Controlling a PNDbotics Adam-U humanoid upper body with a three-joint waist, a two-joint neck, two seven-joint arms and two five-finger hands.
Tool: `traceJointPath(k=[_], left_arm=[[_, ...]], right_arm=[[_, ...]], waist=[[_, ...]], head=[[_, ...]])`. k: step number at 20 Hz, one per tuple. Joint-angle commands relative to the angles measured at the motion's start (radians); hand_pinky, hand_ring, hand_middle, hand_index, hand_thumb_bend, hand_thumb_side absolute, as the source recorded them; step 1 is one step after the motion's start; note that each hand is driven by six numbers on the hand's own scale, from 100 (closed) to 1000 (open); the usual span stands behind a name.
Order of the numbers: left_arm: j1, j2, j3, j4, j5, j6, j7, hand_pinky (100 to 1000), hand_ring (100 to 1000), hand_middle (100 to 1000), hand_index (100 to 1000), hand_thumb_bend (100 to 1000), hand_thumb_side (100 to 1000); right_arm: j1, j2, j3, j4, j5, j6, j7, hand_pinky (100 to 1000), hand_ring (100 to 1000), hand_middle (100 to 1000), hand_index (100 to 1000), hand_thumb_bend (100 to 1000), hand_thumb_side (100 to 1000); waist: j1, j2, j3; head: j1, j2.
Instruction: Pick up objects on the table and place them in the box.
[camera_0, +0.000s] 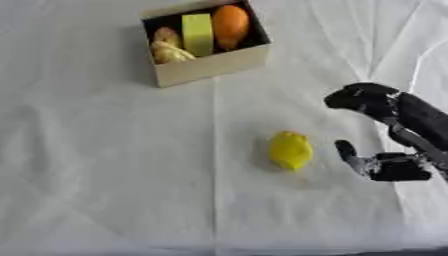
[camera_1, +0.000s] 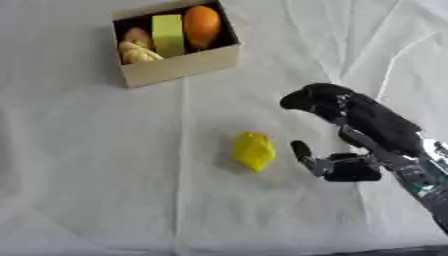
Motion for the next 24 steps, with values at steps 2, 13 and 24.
traceJointPath(k=[2,13,24], left_arm=[[-0.013,0.012,0.005,-0.019,0.01,0.006,-0.013,796,769,624,876,100,614],[-0.023,0.006,0.0,-0.019,0.023,0.02,-0.027,794,764,617,872,100,613],[-0.018,-0.009,-0.001,-0.019,0.03,0.029,-0.038,794,760,610,867,100,604]], right_arm=[[-0.042,-0.059,0.008,-0.017,-0.061,0.007,0.104,902,852,812,905,100,192],[-0.076,-0.066,0.05,-0.017,-0.131,-0.009,0.327,934,852,812,915,305,100],[-0.111,-0.022,0.086,-0.017,-0.065,0.087,0.347,923,856,815,933,298,100]], waist=[[-0.016,-0.032,0.004],[-0.027,-0.036,0.015],[-0.03,-0.033,0.026]], head=[[-0.012,0.004],[-0.017,0.004],[-0.029,0.004]])
